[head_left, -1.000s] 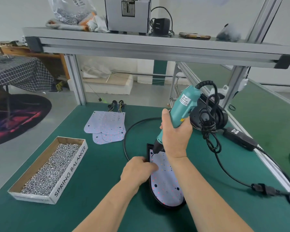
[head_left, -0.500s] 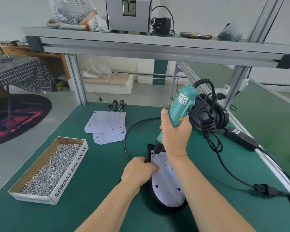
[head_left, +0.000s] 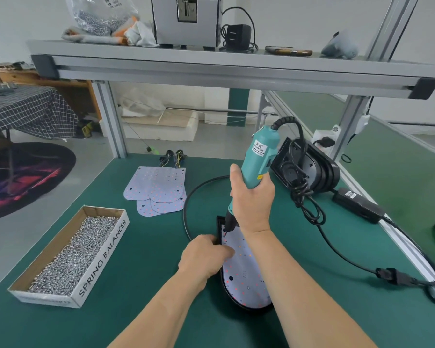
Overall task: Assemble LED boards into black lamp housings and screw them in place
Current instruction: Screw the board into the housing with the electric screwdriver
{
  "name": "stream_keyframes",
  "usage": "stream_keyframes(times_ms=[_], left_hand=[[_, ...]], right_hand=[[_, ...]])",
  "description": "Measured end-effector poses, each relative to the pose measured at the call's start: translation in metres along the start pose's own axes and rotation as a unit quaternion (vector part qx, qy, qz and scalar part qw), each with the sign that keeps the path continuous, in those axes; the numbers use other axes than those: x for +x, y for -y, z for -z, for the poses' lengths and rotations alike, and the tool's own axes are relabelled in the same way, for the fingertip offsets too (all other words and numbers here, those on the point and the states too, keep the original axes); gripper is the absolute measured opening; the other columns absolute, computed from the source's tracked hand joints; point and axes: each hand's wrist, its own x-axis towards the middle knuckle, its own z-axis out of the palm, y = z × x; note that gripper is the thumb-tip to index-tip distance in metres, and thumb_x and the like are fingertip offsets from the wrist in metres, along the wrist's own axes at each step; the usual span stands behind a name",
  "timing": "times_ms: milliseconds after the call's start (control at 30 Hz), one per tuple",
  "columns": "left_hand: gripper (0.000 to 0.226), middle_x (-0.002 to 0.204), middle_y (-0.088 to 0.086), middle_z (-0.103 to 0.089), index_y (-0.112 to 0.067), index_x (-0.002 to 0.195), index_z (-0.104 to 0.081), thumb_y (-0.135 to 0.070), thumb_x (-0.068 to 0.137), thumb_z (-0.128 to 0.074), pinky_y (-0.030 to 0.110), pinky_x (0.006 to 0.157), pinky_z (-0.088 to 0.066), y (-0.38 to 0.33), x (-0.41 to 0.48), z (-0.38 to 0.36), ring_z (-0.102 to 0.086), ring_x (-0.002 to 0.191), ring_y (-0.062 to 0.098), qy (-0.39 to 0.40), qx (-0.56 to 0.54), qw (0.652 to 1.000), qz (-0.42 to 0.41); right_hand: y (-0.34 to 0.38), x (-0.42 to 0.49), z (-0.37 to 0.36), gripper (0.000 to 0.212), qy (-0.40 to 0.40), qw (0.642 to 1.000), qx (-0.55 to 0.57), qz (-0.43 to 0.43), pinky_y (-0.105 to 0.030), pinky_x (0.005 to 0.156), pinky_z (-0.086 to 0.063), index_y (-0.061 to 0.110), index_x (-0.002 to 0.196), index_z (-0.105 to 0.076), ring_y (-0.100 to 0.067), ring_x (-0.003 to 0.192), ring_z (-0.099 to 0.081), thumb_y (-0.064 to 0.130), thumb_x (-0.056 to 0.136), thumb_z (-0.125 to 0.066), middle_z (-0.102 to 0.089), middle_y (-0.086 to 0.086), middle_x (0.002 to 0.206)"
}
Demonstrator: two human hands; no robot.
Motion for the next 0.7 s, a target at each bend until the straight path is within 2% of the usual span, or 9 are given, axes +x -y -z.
stream_keyframes(times_ms=[100,200,300,367,533,600,700], left_hand=[[0.046,0.084,0.009,-0.07,-0.005,0.094,-0.07,-0.031,0.056,-0.064,0.03,0.071,-0.042,-0.002,-0.001,0.001,-0.054,0.072,0.02,0.013,-0.017,1.0,0.0],[0.034,0.071,0.001,-0.056,-0.004,0.081,-0.065,-0.029,0.057,-0.064,0.03,0.067,-0.036,-0.006,-0.003,0.003,-0.047,0.067,0.021,0.018,-0.029,0.999,-0.001],[0.033,0.068,0.002,-0.052,-0.003,0.078,-0.062,-0.028,0.056,-0.066,0.03,0.063,-0.032,-0.008,-0.005,0.005,-0.042,0.064,0.021,0.017,-0.035,0.999,-0.002],[0.026,0.066,0.002,-0.046,-0.011,0.072,-0.054,-0.027,0.055,-0.066,0.03,0.062,-0.028,-0.008,-0.007,0.006,-0.037,0.064,0.021,0.019,-0.035,0.999,-0.004],[0.026,0.07,0.005,-0.046,-0.014,0.073,-0.051,-0.025,0.054,-0.064,0.034,0.064,-0.029,-0.008,-0.009,0.005,-0.036,0.065,0.022,0.015,-0.038,0.999,-0.011],[0.023,0.077,0.007,-0.047,-0.014,0.062,-0.047,-0.028,0.055,-0.063,0.029,0.062,-0.03,-0.008,-0.012,0.004,-0.038,0.066,0.023,-0.023,-0.017,0.999,-0.023],[0.036,0.102,0.016,-0.045,-0.016,0.049,-0.035,-0.022,0.066,-0.067,0.028,0.057,-0.03,-0.01,-0.016,-0.001,-0.045,0.08,0.032,-0.116,-0.008,0.993,-0.035]], right_hand=[[0.003,-0.003,0.007,0.028,0.0,1.0,-0.002,0.009,-0.032,0.055,-0.05,0.017,0.076,-0.051,-0.022,0.057,-0.054,0.035,0.083,-0.072,-0.054,0.0,0.062],[0.018,-0.001,0.015,0.029,0.003,0.998,0.038,0.04,-0.025,0.058,-0.049,0.015,0.082,-0.055,-0.017,0.057,-0.057,0.038,0.086,-0.071,-0.057,-0.003,0.062],[0.037,0.015,0.03,0.023,-0.023,0.995,0.072,0.065,-0.024,0.056,-0.049,0.02,0.087,-0.055,-0.016,0.054,-0.056,0.038,0.088,-0.071,-0.058,0.002,0.059],[0.041,0.026,0.047,0.023,-0.049,0.995,0.066,0.063,-0.024,0.053,-0.048,0.025,0.088,-0.054,-0.014,0.052,-0.056,0.039,0.087,-0.072,-0.058,0.004,0.06],[0.012,0.034,0.107,0.029,-0.154,0.988,-0.001,-0.023,-0.029,0.053,-0.048,0.027,0.088,-0.053,-0.013,0.048,-0.057,0.048,0.081,-0.07,-0.06,0.006,0.058],[-0.006,0.034,0.13,0.029,-0.179,0.981,-0.033,-0.071,-0.034,0.059,-0.05,0.028,0.089,-0.052,-0.012,0.047,-0.058,0.05,0.08,-0.068,-0.061,0.006,0.054],[-0.035,0.031,0.158,0.028,-0.191,0.966,-0.081,-0.152,-0.036,0.067,-0.052,0.027,0.092,-0.05,-0.014,0.053,-0.062,0.047,0.084,-0.067,-0.066,0.002,0.061]])
